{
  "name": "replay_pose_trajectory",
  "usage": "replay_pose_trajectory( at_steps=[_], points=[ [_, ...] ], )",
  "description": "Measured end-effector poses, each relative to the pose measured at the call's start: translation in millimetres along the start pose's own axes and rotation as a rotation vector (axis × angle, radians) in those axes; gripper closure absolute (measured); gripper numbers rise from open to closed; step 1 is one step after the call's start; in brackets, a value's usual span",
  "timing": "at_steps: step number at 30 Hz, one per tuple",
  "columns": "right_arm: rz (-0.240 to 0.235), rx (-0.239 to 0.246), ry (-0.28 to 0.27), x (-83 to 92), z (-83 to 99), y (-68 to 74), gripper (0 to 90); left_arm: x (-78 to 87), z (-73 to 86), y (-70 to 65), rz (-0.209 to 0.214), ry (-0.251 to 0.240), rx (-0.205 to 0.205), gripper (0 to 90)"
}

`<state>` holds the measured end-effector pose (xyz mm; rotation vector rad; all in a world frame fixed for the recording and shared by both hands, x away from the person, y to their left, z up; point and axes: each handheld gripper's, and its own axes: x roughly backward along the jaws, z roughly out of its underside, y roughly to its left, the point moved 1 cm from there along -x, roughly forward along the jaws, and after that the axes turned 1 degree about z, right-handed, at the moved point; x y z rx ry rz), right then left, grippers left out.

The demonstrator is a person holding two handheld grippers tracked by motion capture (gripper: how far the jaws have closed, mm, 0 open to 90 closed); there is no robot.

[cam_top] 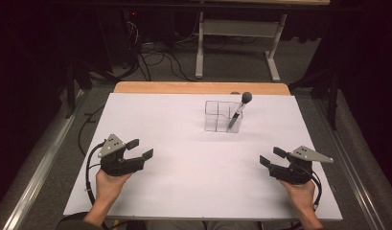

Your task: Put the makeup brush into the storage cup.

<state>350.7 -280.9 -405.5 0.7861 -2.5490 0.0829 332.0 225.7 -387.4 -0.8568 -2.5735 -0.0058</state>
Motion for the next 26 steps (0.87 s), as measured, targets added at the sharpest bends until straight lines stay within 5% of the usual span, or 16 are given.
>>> replay_pose_trajectory(
  at_steps=[26],
  points=[
    [-0.002, -0.027, -0.021, 4.4, 5.5, -4.1, 29.2, -0.3, -0.1, 0.9, -0.003, 0.003, 0.004, 31.7]
  ],
)
